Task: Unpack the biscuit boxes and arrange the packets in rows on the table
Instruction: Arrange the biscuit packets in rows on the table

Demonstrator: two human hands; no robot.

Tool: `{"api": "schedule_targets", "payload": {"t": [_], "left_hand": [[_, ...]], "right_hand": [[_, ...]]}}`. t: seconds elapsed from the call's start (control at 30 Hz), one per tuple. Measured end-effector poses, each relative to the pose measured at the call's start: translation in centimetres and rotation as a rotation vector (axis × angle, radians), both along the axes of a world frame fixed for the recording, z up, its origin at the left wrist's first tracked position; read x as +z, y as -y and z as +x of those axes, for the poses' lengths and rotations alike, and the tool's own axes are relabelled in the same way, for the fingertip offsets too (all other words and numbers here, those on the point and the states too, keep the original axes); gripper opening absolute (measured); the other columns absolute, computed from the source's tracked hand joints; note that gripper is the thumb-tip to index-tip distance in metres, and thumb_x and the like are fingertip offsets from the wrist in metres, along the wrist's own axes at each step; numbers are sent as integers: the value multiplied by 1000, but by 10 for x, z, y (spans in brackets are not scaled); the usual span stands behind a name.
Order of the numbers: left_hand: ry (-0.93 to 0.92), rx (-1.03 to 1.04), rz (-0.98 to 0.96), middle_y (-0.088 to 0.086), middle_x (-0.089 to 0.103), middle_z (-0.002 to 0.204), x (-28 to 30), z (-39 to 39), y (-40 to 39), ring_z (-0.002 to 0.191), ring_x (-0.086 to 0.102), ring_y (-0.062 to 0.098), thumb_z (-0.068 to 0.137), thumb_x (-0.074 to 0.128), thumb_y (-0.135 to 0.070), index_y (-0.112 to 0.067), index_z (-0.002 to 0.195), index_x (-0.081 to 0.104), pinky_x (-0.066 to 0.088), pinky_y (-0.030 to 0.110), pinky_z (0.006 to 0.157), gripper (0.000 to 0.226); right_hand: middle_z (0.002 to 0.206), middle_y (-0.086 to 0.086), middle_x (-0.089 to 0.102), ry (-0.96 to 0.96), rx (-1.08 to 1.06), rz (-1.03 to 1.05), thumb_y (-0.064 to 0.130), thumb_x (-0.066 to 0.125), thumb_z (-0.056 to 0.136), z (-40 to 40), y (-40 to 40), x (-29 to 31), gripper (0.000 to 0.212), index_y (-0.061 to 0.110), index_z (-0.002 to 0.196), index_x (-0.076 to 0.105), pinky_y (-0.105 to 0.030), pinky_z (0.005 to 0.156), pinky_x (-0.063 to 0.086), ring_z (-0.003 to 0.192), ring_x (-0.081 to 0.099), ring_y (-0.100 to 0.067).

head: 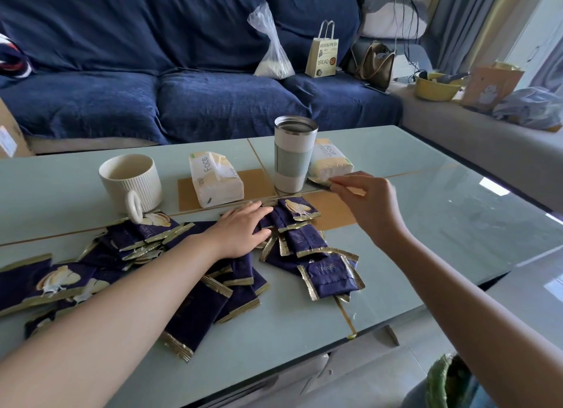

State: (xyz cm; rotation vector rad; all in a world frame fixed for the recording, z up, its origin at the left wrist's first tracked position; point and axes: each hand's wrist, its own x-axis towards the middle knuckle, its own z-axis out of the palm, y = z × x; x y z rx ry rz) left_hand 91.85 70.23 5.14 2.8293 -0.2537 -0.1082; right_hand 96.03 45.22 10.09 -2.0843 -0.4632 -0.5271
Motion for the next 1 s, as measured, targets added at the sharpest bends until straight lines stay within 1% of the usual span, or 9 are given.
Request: {"api": "schedule_targets", "payload": {"t": [0.13,0.23,0.3,0.37,0.47,0.6,0.77,0.87,1.0], "left_hand": [[46,-5,-4,-4,7,164,2,-4,-3,150,1,14,101,38,-43,-30,154,18,7,41,120,58],[156,-5,-70,-3,29,157,8,-15,-1,147,18,18,99,47,-39,-23,145,38,18,36,118,50],[244,-25,-73,-1,53,135,13,-26,4,130,41,20,95,55,-34,-20,126,56,32,32,107,35],[265,-22,-58,-3,60,113,15,-39,11,110,46,17,92,58,-34,-19,113,62,41,35,95,25],[225,-34,-29,-4,58,114,13,-54,27,108,44,17,92,57,-43,-24,123,59,41,37,92,36],[171,-59,123,-3,49,124,7,-63,43,117,42,19,94,45,-56,-34,142,44,42,36,93,53],[173,-133,220,-1,44,132,2,-71,39,121,41,20,96,38,-56,-38,153,17,36,38,103,63],[162,-148,212,-2,44,134,4,-76,36,122,40,20,96,33,-60,-42,152,10,34,39,105,64],[209,-125,227,-2,45,134,11,-81,42,123,37,21,95,29,-63,-37,149,31,34,38,102,60]], "right_hand": [[100,4,75,-23,123,-207,20,76,81,7,-5,-26,16,19,97,79,-24,96,46,107,64,-11],[114,5,72,-142,140,-425,20,72,85,11,-3,-38,21,19,106,76,-31,105,35,130,50,-20],[120,4,69,-185,106,-480,17,69,88,6,0,-38,23,20,110,74,-31,106,33,132,47,-21],[115,2,69,-166,40,-472,20,65,91,-9,2,-34,19,20,107,74,-34,99,40,120,55,-24],[110,1,63,-195,-99,-526,42,52,95,-48,-1,-30,28,25,110,68,-37,83,49,107,55,-25],[127,-8,50,-388,-162,-837,73,36,86,-89,-8,-36,68,24,133,44,-43,89,43,118,45,-34],[140,-12,42,-429,-36,-775,57,52,91,-87,7,-28,73,20,149,26,-43,102,37,128,36,-35],[142,-10,40,-354,-128,-855,60,52,89,-88,17,-24,70,17,143,37,-43,102,37,129,35,-34],[123,-8,50,-292,-224,-858,75,39,84,-100,13,-22,72,16,122,55,-40,87,46,113,46,-31]]}}
